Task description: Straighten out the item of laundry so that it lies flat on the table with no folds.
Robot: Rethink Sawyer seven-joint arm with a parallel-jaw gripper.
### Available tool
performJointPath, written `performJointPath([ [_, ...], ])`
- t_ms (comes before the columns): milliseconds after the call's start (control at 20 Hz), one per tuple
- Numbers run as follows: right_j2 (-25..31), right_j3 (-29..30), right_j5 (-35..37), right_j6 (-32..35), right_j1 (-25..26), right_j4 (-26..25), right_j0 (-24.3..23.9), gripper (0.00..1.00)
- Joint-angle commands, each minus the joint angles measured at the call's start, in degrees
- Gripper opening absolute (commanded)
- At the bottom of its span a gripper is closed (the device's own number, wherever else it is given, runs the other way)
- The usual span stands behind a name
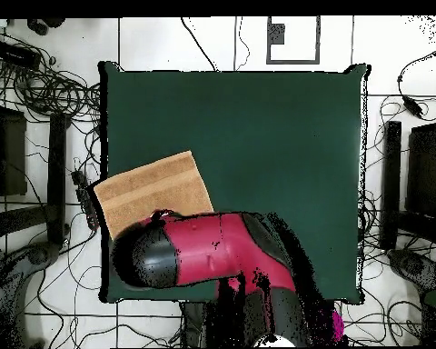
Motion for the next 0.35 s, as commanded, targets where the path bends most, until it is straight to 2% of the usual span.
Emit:
performJointPath([
  [50, 3.97, 3.64, -5.20, -15.98, -7.83, -0.20, -6.10, 1.00],
  [300, 7.23, 1.79, -5.54, -17.41, -7.83, 0.47, -10.93, 1.00],
  [350, 7.69, 2.51, -3.75, -18.52, -8.24, 1.54, -11.82, 1.00],
])
